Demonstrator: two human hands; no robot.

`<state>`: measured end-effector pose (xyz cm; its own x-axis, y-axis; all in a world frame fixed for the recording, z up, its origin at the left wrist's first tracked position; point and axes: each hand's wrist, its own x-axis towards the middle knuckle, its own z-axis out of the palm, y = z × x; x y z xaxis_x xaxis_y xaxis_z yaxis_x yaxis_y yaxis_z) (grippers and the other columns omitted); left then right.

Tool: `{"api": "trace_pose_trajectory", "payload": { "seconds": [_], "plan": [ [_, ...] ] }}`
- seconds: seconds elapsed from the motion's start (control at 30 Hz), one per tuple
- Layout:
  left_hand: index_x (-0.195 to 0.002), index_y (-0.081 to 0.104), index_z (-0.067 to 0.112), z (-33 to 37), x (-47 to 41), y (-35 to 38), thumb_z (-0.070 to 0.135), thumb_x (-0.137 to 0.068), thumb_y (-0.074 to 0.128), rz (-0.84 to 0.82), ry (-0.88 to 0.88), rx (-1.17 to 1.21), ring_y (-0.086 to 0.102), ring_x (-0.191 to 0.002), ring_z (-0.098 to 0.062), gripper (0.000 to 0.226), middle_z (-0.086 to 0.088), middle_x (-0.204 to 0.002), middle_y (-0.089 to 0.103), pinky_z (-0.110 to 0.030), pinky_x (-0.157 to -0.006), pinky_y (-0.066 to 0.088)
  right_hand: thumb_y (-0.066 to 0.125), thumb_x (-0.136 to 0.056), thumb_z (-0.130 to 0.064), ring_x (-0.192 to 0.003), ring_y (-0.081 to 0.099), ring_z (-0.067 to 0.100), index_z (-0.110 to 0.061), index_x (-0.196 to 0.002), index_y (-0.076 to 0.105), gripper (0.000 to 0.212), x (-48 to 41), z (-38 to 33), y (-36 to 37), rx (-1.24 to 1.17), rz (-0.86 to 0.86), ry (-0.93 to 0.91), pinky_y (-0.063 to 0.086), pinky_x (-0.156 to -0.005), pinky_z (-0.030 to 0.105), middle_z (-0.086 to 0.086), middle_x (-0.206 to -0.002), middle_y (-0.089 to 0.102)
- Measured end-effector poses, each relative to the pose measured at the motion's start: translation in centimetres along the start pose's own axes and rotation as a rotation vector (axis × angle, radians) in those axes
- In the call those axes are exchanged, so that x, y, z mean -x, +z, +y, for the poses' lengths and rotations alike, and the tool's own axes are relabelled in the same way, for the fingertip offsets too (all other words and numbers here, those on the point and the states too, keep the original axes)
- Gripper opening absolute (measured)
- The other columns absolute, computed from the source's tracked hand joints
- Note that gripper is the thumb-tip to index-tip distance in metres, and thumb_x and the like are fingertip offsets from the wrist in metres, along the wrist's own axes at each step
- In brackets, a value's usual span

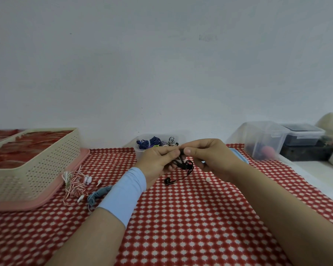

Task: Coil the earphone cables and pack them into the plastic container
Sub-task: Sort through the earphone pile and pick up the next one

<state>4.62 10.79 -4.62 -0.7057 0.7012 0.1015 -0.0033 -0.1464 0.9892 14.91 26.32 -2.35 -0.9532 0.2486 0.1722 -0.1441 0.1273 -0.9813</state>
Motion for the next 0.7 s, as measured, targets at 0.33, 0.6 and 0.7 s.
{"api": "trace_pose_trajectory", "payload": {
  "seconds": [0.33,0.6,0.7],
  "plan": [
    [-0.112,0.072,0.008,0.0,0.1,0.5,0.009,-0.094,0.059,-0.046,0.022,-0.003,0.058,-0.071,-0.01,0.022,-0.009,-0.09,0.071,-0.015,-0.057,0.048,0.068,-0.093,-0.006,-0.048,0.031,0.012,-0.007,-0.096,0.08,0.013,0.2,-0.4,-0.6,0.043,-0.025,0.016,0.022,-0.044,0.023,0.002,-0.064,0.067],
    [-0.106,0.074,0.007,0.0,0.1,0.9,0.006,-0.091,0.065,0.074,0.054,-0.109,0.062,-0.069,-0.013,0.018,-0.014,-0.092,0.074,-0.017,-0.058,0.051,0.074,-0.09,-0.01,-0.043,0.038,0.013,-0.009,-0.096,0.081,0.009,0.1,-1.0,-0.6,0.228,0.05,0.029,0.031,-0.043,0.023,-0.003,-0.053,0.066],
    [-0.098,0.075,0.009,-0.1,-0.1,1.1,0.006,-0.09,0.066,0.106,0.013,-0.058,0.064,-0.062,-0.012,0.012,-0.011,-0.083,0.071,-0.019,-0.057,0.053,0.073,-0.092,-0.013,-0.045,0.051,0.01,-0.013,-0.097,0.081,0.009,0.1,-0.6,-0.3,0.314,0.096,-0.022,0.039,-0.043,0.022,0.0,-0.066,0.073]
  ]
}}
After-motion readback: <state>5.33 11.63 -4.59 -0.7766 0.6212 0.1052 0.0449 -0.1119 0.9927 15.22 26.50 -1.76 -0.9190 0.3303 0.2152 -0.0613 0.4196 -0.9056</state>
